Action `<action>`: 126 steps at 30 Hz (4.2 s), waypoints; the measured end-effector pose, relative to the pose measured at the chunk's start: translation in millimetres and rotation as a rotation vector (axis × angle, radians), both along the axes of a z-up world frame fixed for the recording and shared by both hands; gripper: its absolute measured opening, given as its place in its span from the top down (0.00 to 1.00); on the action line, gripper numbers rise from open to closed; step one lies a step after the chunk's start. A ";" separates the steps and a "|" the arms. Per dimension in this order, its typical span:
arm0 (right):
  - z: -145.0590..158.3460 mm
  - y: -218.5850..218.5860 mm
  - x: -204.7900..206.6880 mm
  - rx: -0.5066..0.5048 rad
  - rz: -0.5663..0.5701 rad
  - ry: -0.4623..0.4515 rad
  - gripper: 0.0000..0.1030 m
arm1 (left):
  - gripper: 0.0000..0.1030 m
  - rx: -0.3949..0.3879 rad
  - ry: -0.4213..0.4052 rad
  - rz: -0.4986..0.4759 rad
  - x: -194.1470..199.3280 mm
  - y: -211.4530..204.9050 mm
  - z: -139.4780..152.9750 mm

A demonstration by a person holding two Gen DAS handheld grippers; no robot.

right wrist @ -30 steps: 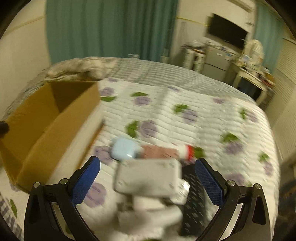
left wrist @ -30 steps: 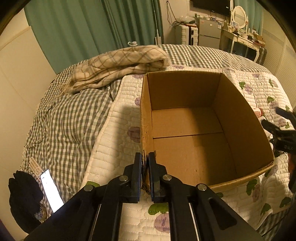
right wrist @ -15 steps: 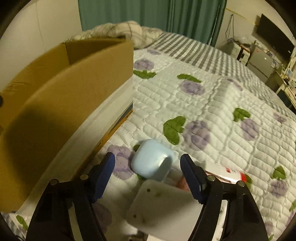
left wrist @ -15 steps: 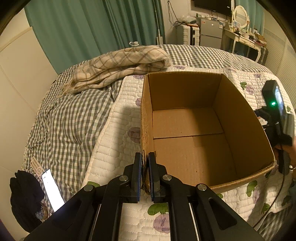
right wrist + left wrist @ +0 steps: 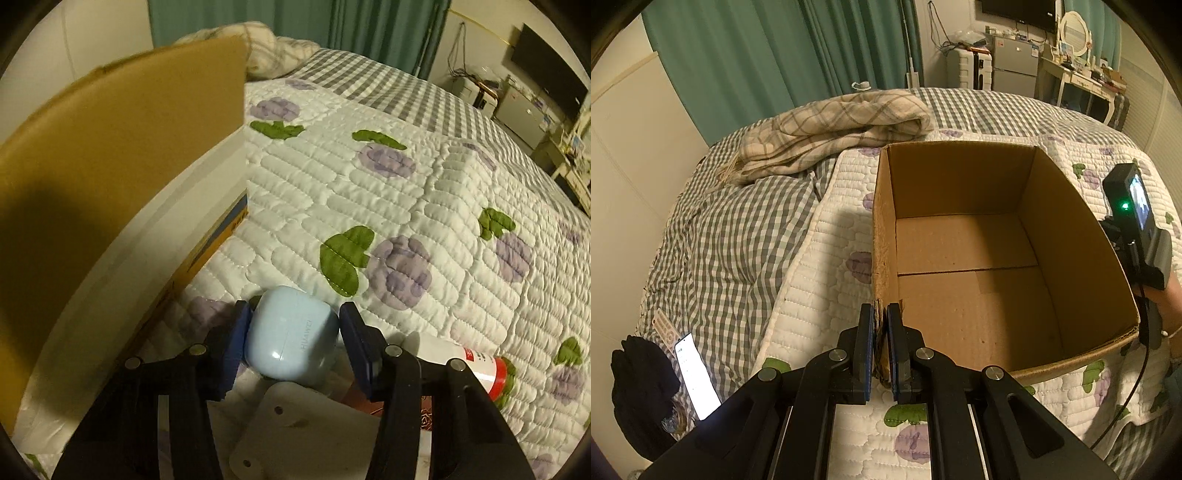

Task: Organize rigid objects
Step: 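Close the right gripper on the light-blue earbud case and lift it, then carry the earbud case over the box and open the right gripper, then move the right gripper to the black TV remote and grasp it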

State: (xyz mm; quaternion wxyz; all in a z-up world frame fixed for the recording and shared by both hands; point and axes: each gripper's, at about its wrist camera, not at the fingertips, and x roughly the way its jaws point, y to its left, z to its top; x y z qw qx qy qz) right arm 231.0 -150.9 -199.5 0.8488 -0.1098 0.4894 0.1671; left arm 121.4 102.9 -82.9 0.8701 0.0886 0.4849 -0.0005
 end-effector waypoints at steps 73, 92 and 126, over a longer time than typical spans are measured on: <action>53.6 -1.4 -51.1 0.063 0.052 -0.097 0.76 | 0.93 -0.046 -0.005 0.007 -7.2 1.5 1.4; 121.6 124.3 -78.7 0.073 0.276 -0.132 0.76 | 0.93 -0.047 -0.001 0.010 -7.5 -0.4 0.9; 97.5 -111.1 -135.8 -0.126 -0.245 -0.187 0.14 | 0.93 0.003 -0.028 0.007 -9.6 -10.1 5.7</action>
